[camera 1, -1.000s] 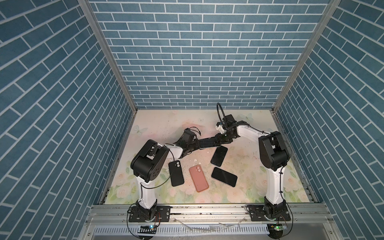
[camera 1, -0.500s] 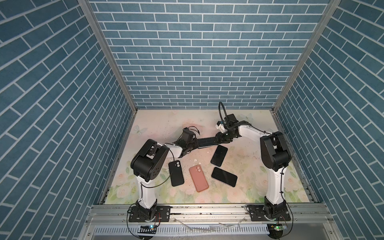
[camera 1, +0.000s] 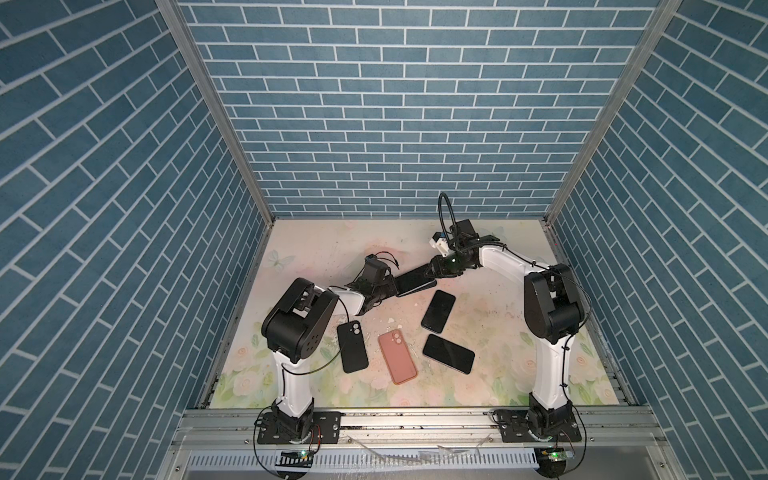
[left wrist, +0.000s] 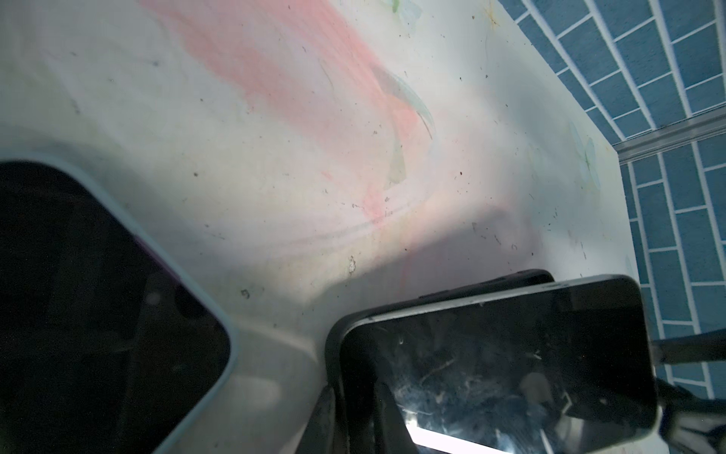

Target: Put the phone into the phone case

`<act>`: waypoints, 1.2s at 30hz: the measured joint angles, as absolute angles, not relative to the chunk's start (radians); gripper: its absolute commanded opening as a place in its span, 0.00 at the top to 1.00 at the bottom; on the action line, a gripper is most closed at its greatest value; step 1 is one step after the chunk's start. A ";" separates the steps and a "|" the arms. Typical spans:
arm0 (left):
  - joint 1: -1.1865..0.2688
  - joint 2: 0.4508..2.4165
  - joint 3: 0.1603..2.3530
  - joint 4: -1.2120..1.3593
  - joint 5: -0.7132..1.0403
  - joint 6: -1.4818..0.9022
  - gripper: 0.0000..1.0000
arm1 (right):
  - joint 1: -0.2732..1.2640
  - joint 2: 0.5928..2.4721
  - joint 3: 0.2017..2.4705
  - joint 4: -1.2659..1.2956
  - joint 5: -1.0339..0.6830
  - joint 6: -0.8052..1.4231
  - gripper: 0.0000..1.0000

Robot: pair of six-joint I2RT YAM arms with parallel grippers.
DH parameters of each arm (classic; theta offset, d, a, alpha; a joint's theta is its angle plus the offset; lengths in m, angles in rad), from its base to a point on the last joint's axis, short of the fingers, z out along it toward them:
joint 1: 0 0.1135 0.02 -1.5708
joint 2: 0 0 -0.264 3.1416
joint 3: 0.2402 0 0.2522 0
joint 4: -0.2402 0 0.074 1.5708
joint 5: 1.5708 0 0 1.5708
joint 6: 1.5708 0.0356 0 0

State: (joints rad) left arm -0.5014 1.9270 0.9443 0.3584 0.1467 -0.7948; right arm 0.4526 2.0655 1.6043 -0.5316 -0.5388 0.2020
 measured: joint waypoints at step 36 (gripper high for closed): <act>-0.504 1.938 0.944 0.361 0.181 -0.788 0.81 | 0.476 2.035 1.611 -0.548 -0.232 0.204 0.27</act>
